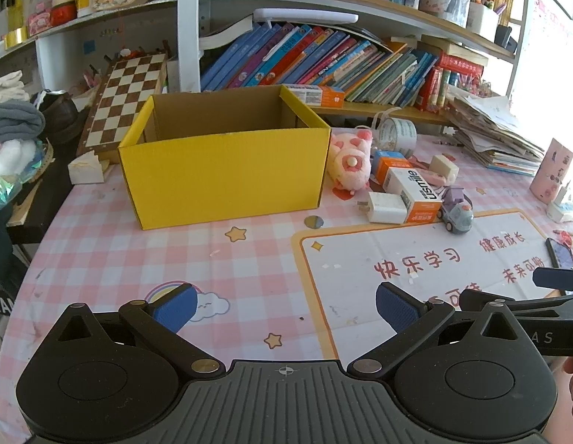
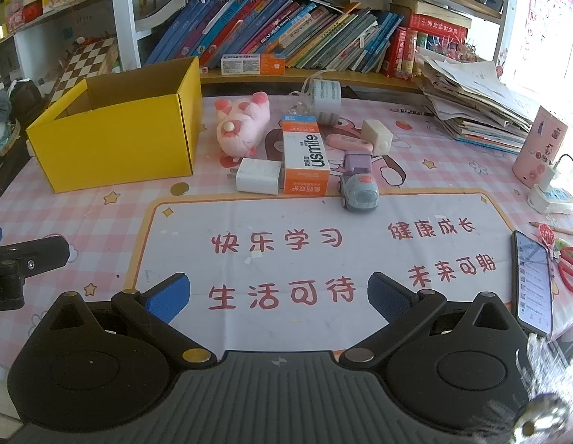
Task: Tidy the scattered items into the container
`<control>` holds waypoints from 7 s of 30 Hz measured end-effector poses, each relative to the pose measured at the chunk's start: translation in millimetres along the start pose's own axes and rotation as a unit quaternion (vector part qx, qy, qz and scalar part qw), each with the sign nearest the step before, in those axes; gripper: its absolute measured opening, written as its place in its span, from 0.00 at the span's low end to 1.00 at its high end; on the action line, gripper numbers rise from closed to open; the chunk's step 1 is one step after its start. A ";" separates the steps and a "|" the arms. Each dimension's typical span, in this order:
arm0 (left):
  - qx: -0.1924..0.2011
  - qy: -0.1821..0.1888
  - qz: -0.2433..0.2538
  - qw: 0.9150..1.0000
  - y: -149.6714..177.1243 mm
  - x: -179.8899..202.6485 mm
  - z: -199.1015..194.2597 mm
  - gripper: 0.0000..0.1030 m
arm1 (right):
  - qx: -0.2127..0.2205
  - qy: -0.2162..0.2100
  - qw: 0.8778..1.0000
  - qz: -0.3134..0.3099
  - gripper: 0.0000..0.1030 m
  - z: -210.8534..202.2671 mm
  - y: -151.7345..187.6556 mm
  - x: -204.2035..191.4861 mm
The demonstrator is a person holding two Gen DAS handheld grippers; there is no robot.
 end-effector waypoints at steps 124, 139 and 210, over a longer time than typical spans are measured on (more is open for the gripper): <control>-0.094 0.017 0.050 0.994 -84.2 118.4 195.6 0.69 | -0.104 -0.068 0.991 -0.038 0.58 176.0 -92.6 110.8; -0.095 0.013 0.099 0.990 -85.1 128.2 215.9 0.64 | -0.100 -0.063 0.991 -0.066 0.58 190.3 -96.9 106.0; -0.005 0.048 0.083 0.995 -61.2 116.1 103.8 0.63 | -0.035 -0.069 0.996 -0.047 0.37 92.1 -71.6 92.8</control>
Point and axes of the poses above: each gripper's, at about its wrist camera, not at the fingertips, and z roughly the way its jaws point, x to its right, y to its underside, the point moved 7 cm from there along z, roughly the way its jaws point, and after that the axes turned 6 degrees about z, right-handed, at the moved point
